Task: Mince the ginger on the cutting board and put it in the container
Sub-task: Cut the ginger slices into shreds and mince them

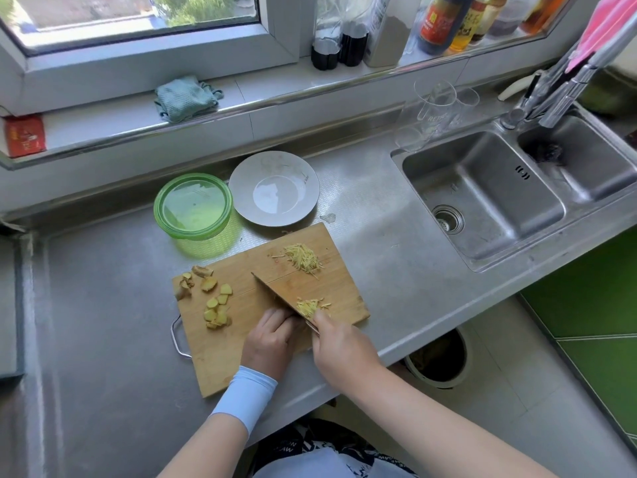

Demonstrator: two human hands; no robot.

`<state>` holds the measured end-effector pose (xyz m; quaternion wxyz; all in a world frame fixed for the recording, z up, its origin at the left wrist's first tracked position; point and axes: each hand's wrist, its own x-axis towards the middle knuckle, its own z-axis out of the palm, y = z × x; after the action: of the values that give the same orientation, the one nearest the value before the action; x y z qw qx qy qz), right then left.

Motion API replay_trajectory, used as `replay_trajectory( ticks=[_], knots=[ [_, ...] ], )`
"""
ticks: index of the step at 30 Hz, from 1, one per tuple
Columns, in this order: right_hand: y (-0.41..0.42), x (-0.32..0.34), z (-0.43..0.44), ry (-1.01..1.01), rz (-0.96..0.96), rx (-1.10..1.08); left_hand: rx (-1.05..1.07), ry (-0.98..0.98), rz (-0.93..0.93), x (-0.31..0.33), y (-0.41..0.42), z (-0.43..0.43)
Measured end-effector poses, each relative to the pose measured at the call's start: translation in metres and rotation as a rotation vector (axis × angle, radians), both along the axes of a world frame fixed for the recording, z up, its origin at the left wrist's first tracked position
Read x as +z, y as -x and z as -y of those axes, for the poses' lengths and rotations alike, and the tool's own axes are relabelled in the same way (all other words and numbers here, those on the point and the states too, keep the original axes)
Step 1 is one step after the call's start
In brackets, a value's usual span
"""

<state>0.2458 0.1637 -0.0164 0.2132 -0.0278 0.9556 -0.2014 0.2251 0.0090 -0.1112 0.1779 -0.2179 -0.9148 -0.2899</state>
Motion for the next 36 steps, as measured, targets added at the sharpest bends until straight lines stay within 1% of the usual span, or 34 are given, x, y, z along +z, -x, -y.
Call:
replay_trajectory(
  ticks=[2,6,9,17,24,28,32,36],
  knots=[
    [0.002,0.001,-0.001,0.008,-0.004,0.003,0.008,-0.001,-0.008,0.001,0.0,0.0],
    [-0.02,0.002,-0.017,0.052,-0.004,-0.015,-0.007,-0.039,-0.019,0.003,0.0,-0.001],
    [-0.033,0.0,-0.026,0.038,0.014,-0.039,-0.01,-0.038,-0.01,0.0,0.0,0.0],
    [-0.001,-0.002,0.0,0.031,0.002,-0.022,0.02,-0.021,-0.034,0.004,0.0,-0.002],
    [-0.034,0.002,-0.026,0.05,0.013,-0.05,0.017,-0.035,-0.037,0.003,0.0,-0.001],
    [-0.016,-0.004,-0.008,0.019,0.005,-0.039,0.021,-0.04,-0.044,0.004,-0.001,-0.002],
    [0.003,-0.007,0.007,-0.008,-0.017,-0.011,0.019,-0.022,0.003,0.002,-0.002,0.0],
    [0.004,-0.007,0.007,-0.011,-0.029,-0.002,-0.02,0.004,0.026,0.002,0.0,0.004]
  ],
)
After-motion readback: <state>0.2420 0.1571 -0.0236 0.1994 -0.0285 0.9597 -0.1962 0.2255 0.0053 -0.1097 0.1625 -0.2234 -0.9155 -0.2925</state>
